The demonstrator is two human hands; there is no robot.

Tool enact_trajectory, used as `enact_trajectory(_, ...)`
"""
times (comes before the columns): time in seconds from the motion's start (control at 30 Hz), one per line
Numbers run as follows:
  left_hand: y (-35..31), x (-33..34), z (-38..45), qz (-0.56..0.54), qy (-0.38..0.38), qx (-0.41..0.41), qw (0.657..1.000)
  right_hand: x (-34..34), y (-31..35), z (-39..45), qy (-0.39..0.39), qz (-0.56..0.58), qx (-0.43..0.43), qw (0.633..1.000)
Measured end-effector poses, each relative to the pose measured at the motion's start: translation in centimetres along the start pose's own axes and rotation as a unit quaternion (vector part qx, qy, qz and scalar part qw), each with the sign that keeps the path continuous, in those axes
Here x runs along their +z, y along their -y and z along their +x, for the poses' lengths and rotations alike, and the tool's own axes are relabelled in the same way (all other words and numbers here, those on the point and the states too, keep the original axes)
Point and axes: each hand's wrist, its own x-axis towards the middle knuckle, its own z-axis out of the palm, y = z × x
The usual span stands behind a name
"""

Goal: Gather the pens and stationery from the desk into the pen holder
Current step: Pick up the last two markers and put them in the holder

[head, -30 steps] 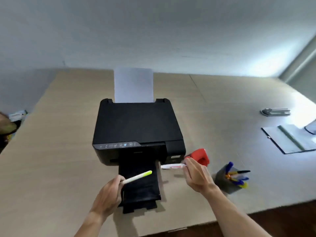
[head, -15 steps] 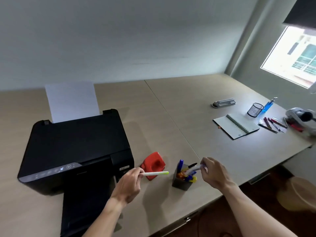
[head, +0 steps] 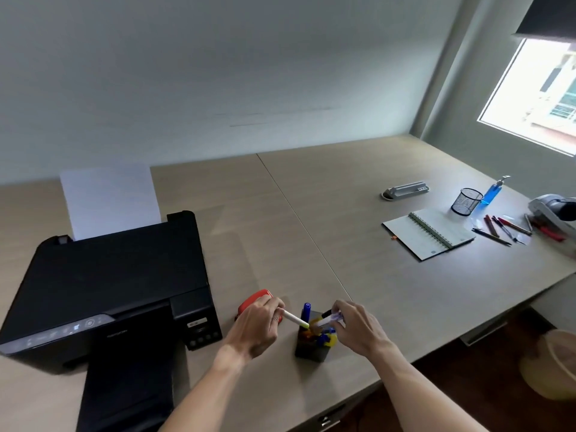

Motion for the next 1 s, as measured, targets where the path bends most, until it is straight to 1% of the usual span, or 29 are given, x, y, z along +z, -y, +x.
enact_trajectory(0.1, -0.2, 0.9, 0.9, 0.013, 0.004, -0.01, 1.0, -0.2, -1.0, -0.4, -0.001, 0.02, 0.016, 1.0)
enact_trajectory(0.2, -0.8, 1.9, 1.5, 0.013, 0.004, -0.016, 1.0, -0.3, -2.2, -0.5, 0.016, 0.011, 0.049, 0.999)
enact_trajectory(0.3, -1.5, 3.4, 2.0, 0.011, 0.023, -0.023, 0.999, -0.1, -3.4, -0.5, 0.064, 0.003, 0.072, 0.995)
enact_trajectory(0.37, -2.1, 4.4, 2.3, -0.001, 0.03, -0.03, 0.999, 0.5, -4.0, -0.6, 0.096, 0.03, 0.09, 0.991)
enact_trajectory(0.47, -2.6, 5.2, 2.7, -0.008, 0.019, -0.058, 0.998, 2.3, -4.6, -1.0, 0.11, 0.075, 0.091, 0.987)
enact_trajectory(0.53, -2.8, 5.2, 2.7, -0.009, 0.017, -0.068, 0.998, 3.5, -4.3, -1.1, 0.106, 0.122, 0.089, 0.983)
enact_trajectory(0.6, -2.8, 5.1, 2.5, -0.024, 0.039, -0.072, 0.996, 4.6, -3.9, -0.9, 0.091, 0.163, 0.078, 0.979)
enact_trajectory(0.7, -2.6, 5.4, 1.5, -0.059, 0.072, -0.103, 0.99, 5.7, -3.4, -0.4, 0.055, 0.195, 0.067, 0.977)
enact_trajectory(0.77, -1.9, 5.7, 0.8, -0.063, 0.065, -0.124, 0.988, 6.1, -3.4, -0.2, 0.043, 0.212, 0.067, 0.974)
enact_trajectory(0.87, -0.7, 5.4, -0.4, -0.052, 0.056, -0.131, 0.988, 6.3, -3.8, 0.1, 0.041, 0.218, 0.06, 0.973)
enact_trajectory(0.93, 0.2, 5.1, -1.1, -0.026, 0.03, -0.145, 0.989, 6.4, -4.2, 0.2, 0.041, 0.226, 0.067, 0.971)
enact_trajectory(1.0, 1.5, 4.9, -1.3, 0.022, -0.008, -0.17, 0.985, 6.4, -4.6, 0.3, 0.04, 0.228, 0.076, 0.97)
